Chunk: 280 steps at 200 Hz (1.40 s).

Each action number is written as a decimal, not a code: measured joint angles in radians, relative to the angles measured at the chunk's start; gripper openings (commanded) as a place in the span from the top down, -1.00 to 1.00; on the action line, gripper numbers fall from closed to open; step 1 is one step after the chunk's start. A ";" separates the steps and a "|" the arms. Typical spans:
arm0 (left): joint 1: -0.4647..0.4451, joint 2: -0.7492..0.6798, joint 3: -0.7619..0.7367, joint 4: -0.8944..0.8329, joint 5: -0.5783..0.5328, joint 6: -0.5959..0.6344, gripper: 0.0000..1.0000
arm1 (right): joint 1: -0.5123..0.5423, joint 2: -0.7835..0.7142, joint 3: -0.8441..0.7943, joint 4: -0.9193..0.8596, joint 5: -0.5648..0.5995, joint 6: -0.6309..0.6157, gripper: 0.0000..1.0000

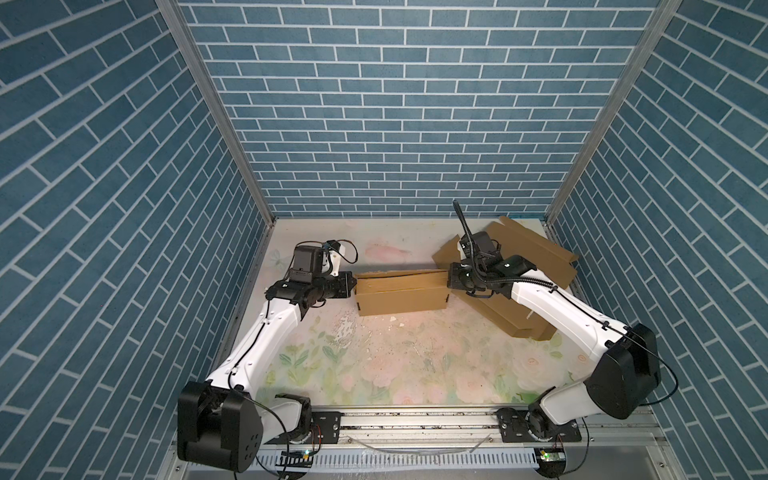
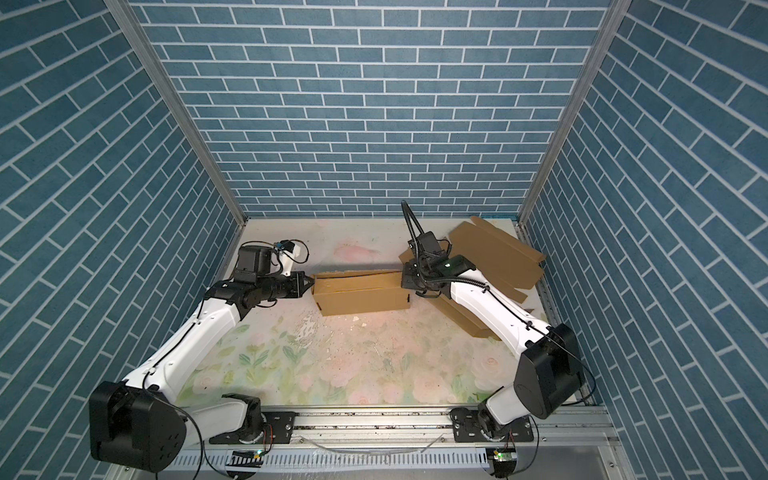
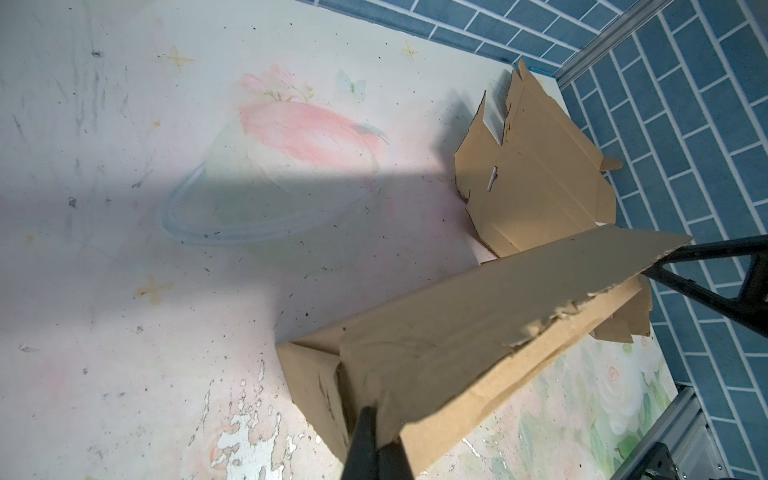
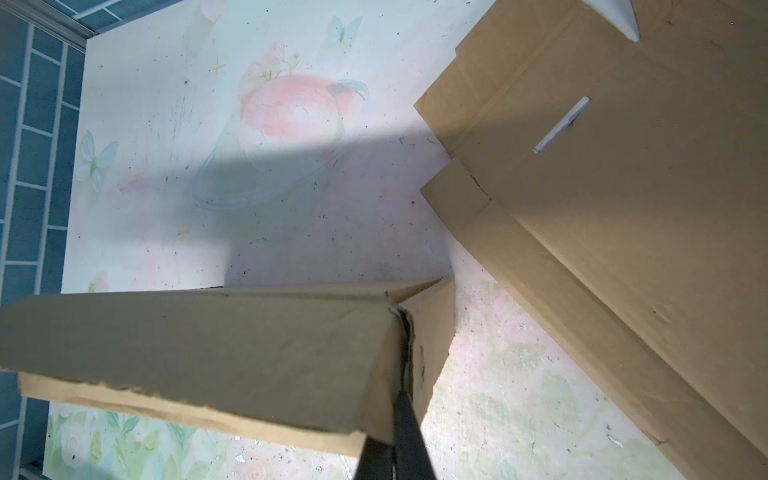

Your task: Fold the paper box

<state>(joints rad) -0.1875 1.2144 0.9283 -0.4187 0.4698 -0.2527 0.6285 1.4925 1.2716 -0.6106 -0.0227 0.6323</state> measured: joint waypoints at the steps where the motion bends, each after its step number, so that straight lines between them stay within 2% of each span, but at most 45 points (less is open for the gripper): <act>1: 0.000 -0.001 -0.002 0.001 0.000 0.000 0.98 | 0.000 0.000 0.000 0.000 0.000 0.000 1.00; 59: 0.000 -0.028 -0.043 0.042 -0.005 0.006 0.97 | -0.003 0.000 0.002 -0.006 -0.015 -0.010 0.98; 78: 0.000 -0.028 -0.043 0.042 -0.008 0.012 0.97 | -0.019 0.000 0.010 -0.014 -0.055 -0.018 0.79; 110: 0.000 -0.028 -0.043 0.041 -0.013 0.019 0.97 | -0.076 0.000 0.014 -0.036 -0.199 -0.047 0.34; 131: 0.000 -0.028 -0.043 0.040 -0.014 0.023 0.96 | -0.117 -0.009 0.014 -0.051 -0.282 -0.106 0.09; 152: 0.000 -0.028 -0.043 0.040 -0.016 0.025 0.96 | -0.138 -0.040 0.041 -0.101 -0.278 -0.235 -0.11; 177: 0.000 -0.028 -0.043 0.039 -0.016 0.029 0.96 | -0.117 -0.108 0.079 -0.124 -0.182 -0.425 -0.45; 198: 0.000 -0.028 -0.043 0.039 -0.017 0.033 0.96 | -0.047 -0.150 0.103 -0.115 -0.068 -0.619 -0.66; 228: 0.000 -0.027 -0.043 0.039 -0.017 0.037 0.96 | 0.074 -0.108 0.119 -0.069 0.052 -0.874 -0.94; 256: 0.000 -0.025 -0.043 0.040 -0.017 0.041 0.95 | 0.162 -0.024 0.119 -0.013 0.097 -1.088 -0.98; 280: 0.000 -0.025 -0.043 0.039 -0.019 0.044 0.95 | 0.209 0.038 0.119 0.030 0.109 -1.224 -0.98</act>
<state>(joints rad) -0.1875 1.1896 0.8856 -0.3794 0.4503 -0.2089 0.8375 1.5307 1.3907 -0.5804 0.0860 -0.5915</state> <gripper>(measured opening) 0.049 0.990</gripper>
